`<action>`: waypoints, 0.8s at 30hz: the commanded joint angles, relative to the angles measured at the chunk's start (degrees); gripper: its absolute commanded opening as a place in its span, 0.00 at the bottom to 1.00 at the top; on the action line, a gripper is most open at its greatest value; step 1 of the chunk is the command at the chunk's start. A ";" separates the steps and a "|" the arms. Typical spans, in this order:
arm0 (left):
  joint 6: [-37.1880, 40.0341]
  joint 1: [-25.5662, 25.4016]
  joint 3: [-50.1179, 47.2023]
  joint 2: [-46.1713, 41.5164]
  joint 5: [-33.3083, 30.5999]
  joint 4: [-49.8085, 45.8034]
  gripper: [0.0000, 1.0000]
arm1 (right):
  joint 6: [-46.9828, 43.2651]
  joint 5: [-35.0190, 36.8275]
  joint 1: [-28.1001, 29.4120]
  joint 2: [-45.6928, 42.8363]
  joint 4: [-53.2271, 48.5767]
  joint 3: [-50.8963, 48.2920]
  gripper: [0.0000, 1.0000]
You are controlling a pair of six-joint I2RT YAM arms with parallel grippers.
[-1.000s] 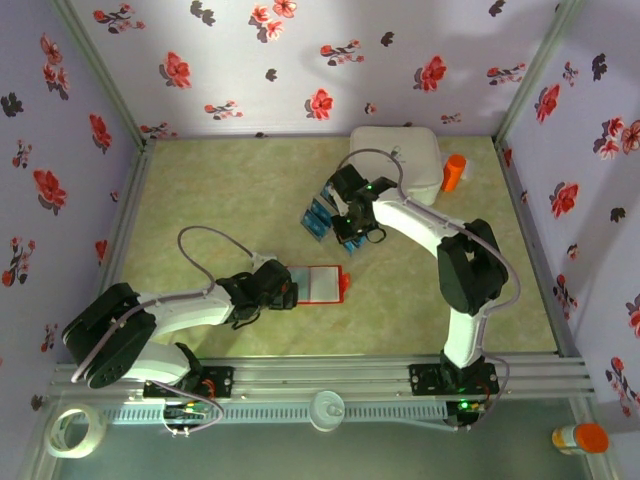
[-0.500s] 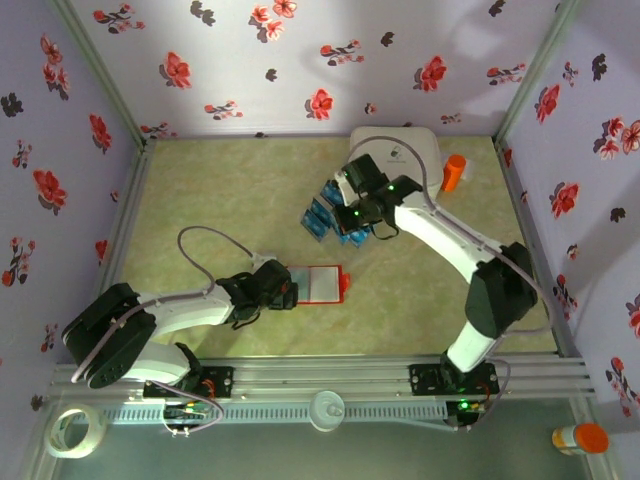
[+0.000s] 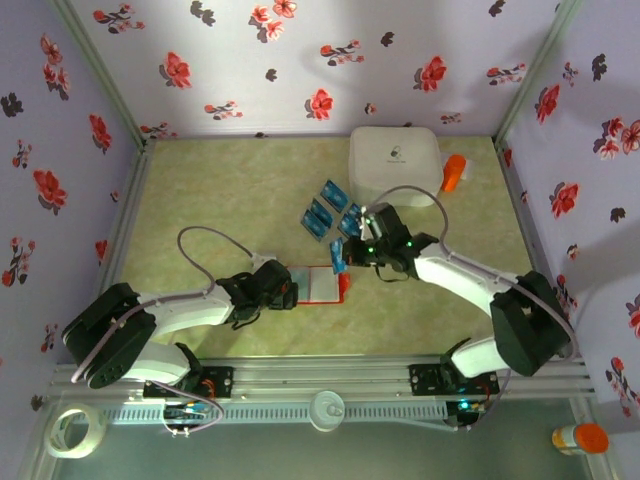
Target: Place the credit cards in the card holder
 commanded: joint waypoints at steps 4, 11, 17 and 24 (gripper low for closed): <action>-1.60 0.00 -1.57 1.15 -0.55 -2.71 1.00 | 10.32 1.55 1.95 -4.22 17.65 -10.12 0.00; -1.67 -0.01 -1.76 1.17 -0.51 -2.80 1.00 | 13.58 3.57 4.50 -3.74 26.45 -15.52 0.00; -1.68 -0.06 -1.92 1.21 -0.59 -3.07 1.00 | 14.99 3.75 6.13 -0.49 31.39 -16.62 0.00; -2.06 0.00 -2.22 0.96 -0.59 -3.15 1.00 | 16.65 3.62 7.51 3.66 36.27 -17.09 0.00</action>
